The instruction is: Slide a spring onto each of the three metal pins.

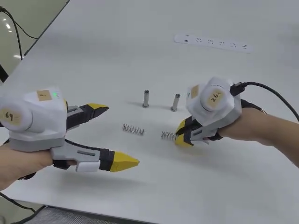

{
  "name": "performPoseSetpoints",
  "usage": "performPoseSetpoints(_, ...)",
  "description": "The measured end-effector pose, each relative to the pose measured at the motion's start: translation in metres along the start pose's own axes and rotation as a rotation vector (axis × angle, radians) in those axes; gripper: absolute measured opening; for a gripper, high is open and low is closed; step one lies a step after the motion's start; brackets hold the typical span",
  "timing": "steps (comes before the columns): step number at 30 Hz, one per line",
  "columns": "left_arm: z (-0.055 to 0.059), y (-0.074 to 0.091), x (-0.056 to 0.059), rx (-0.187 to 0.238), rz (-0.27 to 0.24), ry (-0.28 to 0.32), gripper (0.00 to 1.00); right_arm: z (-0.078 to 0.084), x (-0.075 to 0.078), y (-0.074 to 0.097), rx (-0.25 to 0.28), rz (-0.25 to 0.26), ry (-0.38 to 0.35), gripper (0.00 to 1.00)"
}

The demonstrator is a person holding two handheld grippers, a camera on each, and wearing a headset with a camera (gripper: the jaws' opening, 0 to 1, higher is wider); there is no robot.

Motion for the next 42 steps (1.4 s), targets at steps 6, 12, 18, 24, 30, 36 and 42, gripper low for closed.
performPoseSetpoints(6, -0.004, -0.003, 0.001, -0.001, 0.013, -0.012, 0.93, 0.003, -0.002, 0.014, 0.014, 0.012, 0.013, 0.08)
performPoseSetpoints(12, -0.007, -0.006, 0.002, -0.007, 0.035, -0.025, 0.89, 0.003, -0.006, 0.028, 0.025, 0.039, 0.029, 0.08)
performPoseSetpoints(18, -0.011, -0.014, 0.006, -0.006, 0.056, -0.041, 0.87, 0.003, -0.012, 0.038, 0.034, 0.047, 0.049, 0.08)
performPoseSetpoints(24, -0.017, -0.022, 0.010, -0.011, 0.082, -0.079, 0.83, 0.003, -0.019, 0.046, 0.048, 0.058, 0.060, 0.08)
performPoseSetpoints(30, -0.025, -0.029, 0.013, -0.011, 0.110, -0.108, 0.79, 0.002, -0.026, 0.054, 0.056, 0.076, 0.073, 0.08)
performPoseSetpoints(36, -0.027, -0.037, 0.017, -0.023, 0.136, -0.140, 0.72, 0.000, -0.034, 0.059, 0.058, 0.088, 0.097, 0.08)
performPoseSetpoints(42, -0.031, -0.052, 0.022, -0.025, 0.173, -0.168, 0.66, 0.000, -0.035, 0.059, 0.060, 0.092, 0.098, 0.08)
Point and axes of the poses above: the centre of the closed fingertips' face, and the gripper's own axes: y roughly backward along the fingers, x roughly to its right, z roughly out of its underside, the point moved 10 cm from there along y, roughly backward along the fingers, and after that the axes turned 9 degrees about -x, right-handed, at the moved point
